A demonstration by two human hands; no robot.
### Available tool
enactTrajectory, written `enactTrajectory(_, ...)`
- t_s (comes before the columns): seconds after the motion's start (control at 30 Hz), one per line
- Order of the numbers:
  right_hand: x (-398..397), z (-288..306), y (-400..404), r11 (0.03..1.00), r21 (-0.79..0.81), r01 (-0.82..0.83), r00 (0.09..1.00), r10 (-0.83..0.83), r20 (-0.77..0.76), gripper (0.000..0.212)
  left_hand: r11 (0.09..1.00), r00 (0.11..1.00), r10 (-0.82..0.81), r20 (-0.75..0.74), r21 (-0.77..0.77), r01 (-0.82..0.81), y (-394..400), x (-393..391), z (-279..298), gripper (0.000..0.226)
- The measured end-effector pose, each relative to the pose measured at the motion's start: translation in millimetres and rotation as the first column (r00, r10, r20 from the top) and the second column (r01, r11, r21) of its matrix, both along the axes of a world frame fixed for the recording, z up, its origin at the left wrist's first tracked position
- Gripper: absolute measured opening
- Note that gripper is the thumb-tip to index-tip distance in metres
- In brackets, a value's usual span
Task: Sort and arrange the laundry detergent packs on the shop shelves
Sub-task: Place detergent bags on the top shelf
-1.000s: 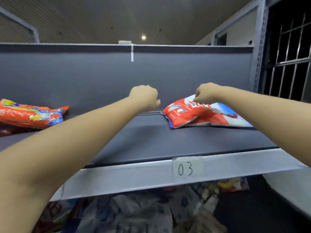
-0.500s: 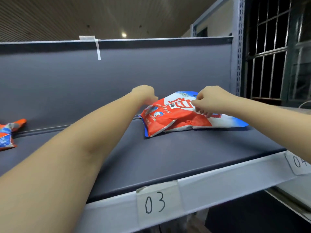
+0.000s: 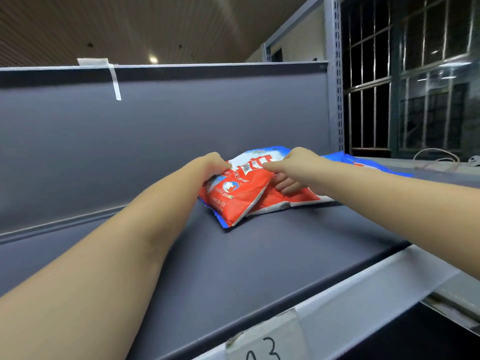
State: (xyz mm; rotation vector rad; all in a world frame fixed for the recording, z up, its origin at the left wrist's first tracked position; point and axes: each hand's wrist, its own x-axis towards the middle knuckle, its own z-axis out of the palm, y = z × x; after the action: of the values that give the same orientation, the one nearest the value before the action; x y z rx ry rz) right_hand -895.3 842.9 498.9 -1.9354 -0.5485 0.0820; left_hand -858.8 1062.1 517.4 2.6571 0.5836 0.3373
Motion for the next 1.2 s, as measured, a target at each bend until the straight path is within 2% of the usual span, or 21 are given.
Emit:
enactTrajectory(0.07, -5.1, 3.6, 12.1, 0.998, 0.053, -0.019, 1.0, 0.02, -0.021, 0.024, 0.999, 0.998, 0.036, 0.044, -0.008, -0.036, 9.7, -12.6, 3.1, 0.04)
enactTrajectory(0.13, -13.3, 8.9, 27.5, 0.994, 0.108, -0.028, 1.0, 0.029, -0.008, 0.007, 0.997, 0.991, 0.073, 0.109, 0.025, -0.076, 22.0, -32.0, 10.4, 0.041)
enactTrajectory(0.23, -25.6, 19.7, 50.0, 0.997, 0.083, -0.002, 0.993, -0.007, 0.117, 0.023, 0.991, 0.966, 0.13, 0.222, 0.009, -0.135, 42.3, -75.7, 19.1, 0.041)
enactTrajectory(0.3, -37.2, 27.4, 62.5, 0.996, 0.084, -0.039, 0.988, 0.026, 0.151, 0.028, 0.985, 0.929, 0.166, 0.331, -0.008, -0.173, 61.2, -109.8, 21.3, 0.036)
enactTrajectory(0.43, -61.1, 42.3, 94.5, 0.976, 0.142, -0.164, 0.975, 0.139, 0.174, 0.028, 0.946, 0.806, 0.285, 0.519, -0.019, -0.322, 89.9, -187.0, 25.6, 0.033)
enactTrajectory(0.53, -80.7, 49.6, 130.9, 0.945, 0.167, -0.28, 0.952, 0.25, 0.177, 0.014, 0.902, 0.72, 0.347, 0.602, -0.004, -0.431, 105.5, -239.8, 29.1, 0.022)
enactTrajectory(0.57, -87.7, 51.1, 144.0, 0.937, 0.161, -0.311, 0.944, 0.285, 0.168, 0.02, 0.885, 0.698, 0.371, 0.613, -0.006, -0.465, 111.6, -254.6, 30.1, 0.022)
enactTrajectory(0.67, -107.0, 51.8, 184.7, 0.915, 0.112, -0.387, 0.919, 0.372, 0.134, 0.03, 0.824, 0.678, 0.465, 0.57, 0.002, -0.567, 138.9, -290.4, 29.9, 0.032)
enactTrajectory(0.8, -117.4, 48.7, 237.5, 0.892, -0.029, -0.452, 0.887, 0.453, 0.09, 0.023, 0.725, 0.688, 0.606, 0.399, 0.077, -0.684, 179.4, -315.8, 17.0, 0.03)
enactTrajectory(0.93, -112.4, 36.8, 270.7, 0.892, -0.225, -0.392, 0.901, 0.421, 0.103, 0.006, 0.719, 0.758, 0.636, 0.143, 0.247, -0.65, 200.4, -319.5, -2.8, 0.035)
enactTrajectory(0.97, -110.4, 33.1, 272.4, 0.887, -0.308, -0.343, 0.91, 0.396, 0.125, 0.01, 0.728, 0.771, 0.627, 0.112, 0.267, -0.631, 206.1, -319.2, -6.3, 0.035)
enactTrajectory(1.07, -99.7, 22.0, 266.5, 0.855, -0.371, -0.362, 0.918, 0.396, 0.017, 0.014, 0.719, 0.809, 0.576, 0.118, 0.397, -0.571, 215.8, -322.1, -8.9, 0.032)
enactTrajectory(1.13, -90.9, 21.2, 252.6, 0.858, -0.361, -0.365, 0.922, 0.387, -0.012, 0.029, 0.644, 0.808, 0.572, 0.144, 0.531, -0.551, 213.6, -325.6, -3.9, 0.028)
enactTrajectory(1.2, -80.7, 27.3, 229.9, 0.886, -0.336, -0.319, 0.938, 0.345, 0.019, 0.034, 0.574, 0.81, 0.556, 0.185, 0.619, -0.536, 207.3, -327.0, 3.4, 0.024)
